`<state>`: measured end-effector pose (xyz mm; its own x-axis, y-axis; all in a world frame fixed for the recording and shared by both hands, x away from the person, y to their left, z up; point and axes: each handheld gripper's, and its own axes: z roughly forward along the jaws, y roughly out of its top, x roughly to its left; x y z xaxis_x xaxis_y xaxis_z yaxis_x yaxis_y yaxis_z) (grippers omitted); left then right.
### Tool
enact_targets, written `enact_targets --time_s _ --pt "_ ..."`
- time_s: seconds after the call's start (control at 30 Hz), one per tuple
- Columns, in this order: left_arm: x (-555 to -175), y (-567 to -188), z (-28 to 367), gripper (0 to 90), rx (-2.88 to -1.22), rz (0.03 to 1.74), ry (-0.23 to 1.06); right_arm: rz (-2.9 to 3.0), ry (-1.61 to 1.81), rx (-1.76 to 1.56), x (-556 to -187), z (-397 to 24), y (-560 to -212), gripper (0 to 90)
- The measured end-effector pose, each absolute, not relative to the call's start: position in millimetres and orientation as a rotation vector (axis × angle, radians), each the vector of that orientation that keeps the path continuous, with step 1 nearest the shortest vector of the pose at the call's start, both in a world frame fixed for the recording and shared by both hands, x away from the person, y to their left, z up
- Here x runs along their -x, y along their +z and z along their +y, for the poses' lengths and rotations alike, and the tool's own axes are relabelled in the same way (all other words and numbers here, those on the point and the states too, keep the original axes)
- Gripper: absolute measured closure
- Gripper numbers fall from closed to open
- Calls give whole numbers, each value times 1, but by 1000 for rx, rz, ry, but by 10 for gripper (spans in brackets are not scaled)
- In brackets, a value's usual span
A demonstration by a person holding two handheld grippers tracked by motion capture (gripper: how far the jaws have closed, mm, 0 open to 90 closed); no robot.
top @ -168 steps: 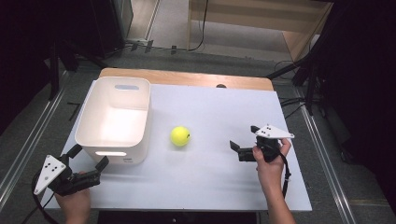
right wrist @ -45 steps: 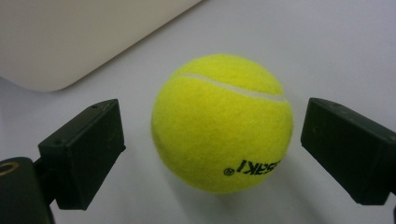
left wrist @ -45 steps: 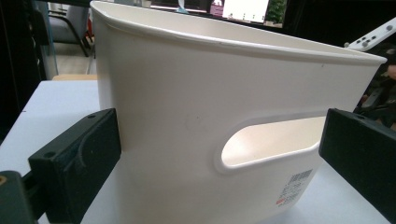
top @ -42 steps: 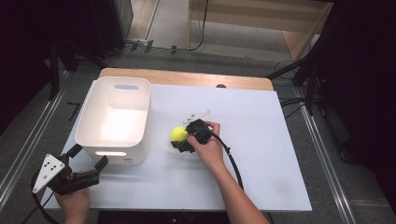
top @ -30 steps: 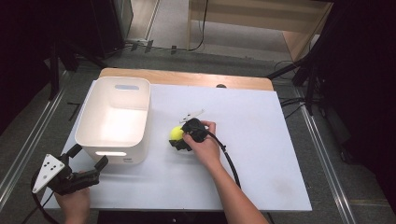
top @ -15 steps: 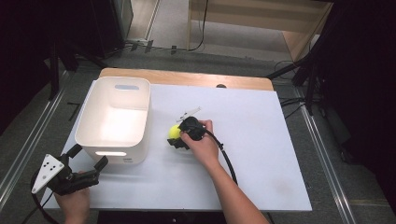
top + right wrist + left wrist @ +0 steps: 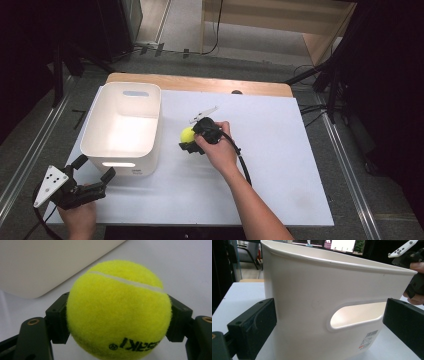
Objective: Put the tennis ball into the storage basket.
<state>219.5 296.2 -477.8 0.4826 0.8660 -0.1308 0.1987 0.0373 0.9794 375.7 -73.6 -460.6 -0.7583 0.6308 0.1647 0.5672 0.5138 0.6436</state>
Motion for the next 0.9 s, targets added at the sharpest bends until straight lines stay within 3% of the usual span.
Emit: enact_targets --time_s 0.9 --pt "-220 -478 297 0 -1474 975 662 2703 1133 -976 -387 -65 -404 230"
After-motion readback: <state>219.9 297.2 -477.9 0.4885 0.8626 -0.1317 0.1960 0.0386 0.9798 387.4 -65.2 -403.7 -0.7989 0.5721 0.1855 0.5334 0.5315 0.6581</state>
